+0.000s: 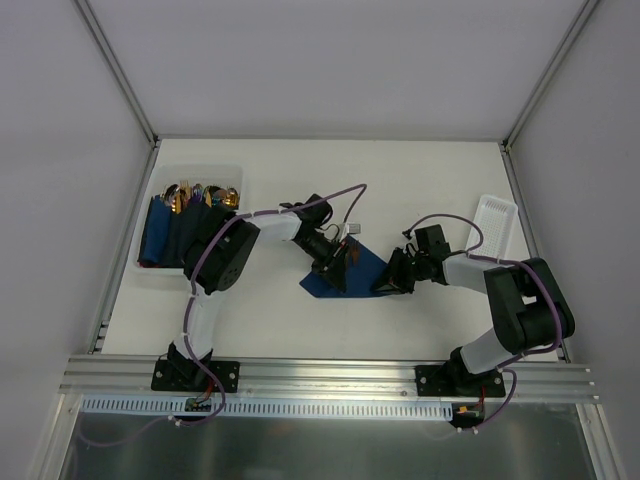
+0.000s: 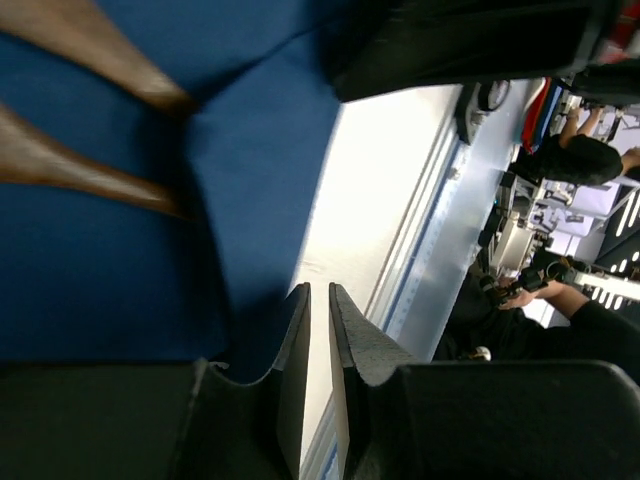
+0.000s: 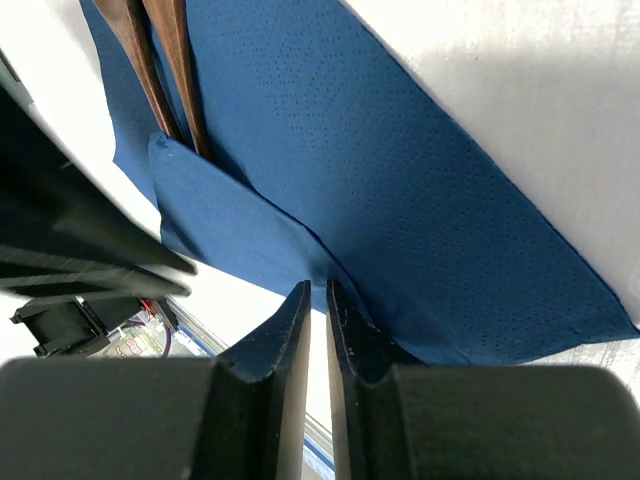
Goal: Place the utensils on the paper napkin and roll it up
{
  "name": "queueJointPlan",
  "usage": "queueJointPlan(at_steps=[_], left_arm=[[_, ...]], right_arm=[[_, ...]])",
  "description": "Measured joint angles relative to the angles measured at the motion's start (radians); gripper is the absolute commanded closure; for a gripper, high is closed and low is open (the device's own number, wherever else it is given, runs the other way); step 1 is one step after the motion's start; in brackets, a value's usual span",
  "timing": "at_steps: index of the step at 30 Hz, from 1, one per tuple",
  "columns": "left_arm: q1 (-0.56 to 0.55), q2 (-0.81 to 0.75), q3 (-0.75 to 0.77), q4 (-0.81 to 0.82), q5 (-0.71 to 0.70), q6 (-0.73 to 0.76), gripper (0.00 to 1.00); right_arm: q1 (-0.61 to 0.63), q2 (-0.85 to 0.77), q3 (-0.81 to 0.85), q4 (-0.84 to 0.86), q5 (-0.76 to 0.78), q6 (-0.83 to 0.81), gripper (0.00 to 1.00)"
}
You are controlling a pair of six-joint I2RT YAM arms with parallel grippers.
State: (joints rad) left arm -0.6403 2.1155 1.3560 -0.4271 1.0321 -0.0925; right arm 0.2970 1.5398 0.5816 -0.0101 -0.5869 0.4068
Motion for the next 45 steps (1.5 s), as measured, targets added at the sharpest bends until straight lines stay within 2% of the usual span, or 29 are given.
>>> queueJointPlan(at_steps=[4, 18, 32, 45], left_arm=[[0.000, 0.050, 0.005, -0.002, -0.022, -0.006, 0.87], [0.017, 0.069, 0.001, 0.001, -0.052, -0.032, 0.87], [0.041, 0.019, -0.083, 0.002, -0.057, -0.012, 0.86], [0.114, -0.029, -0.106, -0.024, -0.047, 0.046, 0.83]], right_arm=[[0.000, 0.000, 0.000, 0.000, 0.000, 0.000, 0.86], [0.000, 0.000, 0.010, -0.024, 0.006, -0.008, 0.87], [-0.012, 0.000, 0.010, -0.032, 0.005, -0.023, 0.88], [-0.018, 0.000, 0.010, -0.033, 0.003, -0.032, 0.88]])
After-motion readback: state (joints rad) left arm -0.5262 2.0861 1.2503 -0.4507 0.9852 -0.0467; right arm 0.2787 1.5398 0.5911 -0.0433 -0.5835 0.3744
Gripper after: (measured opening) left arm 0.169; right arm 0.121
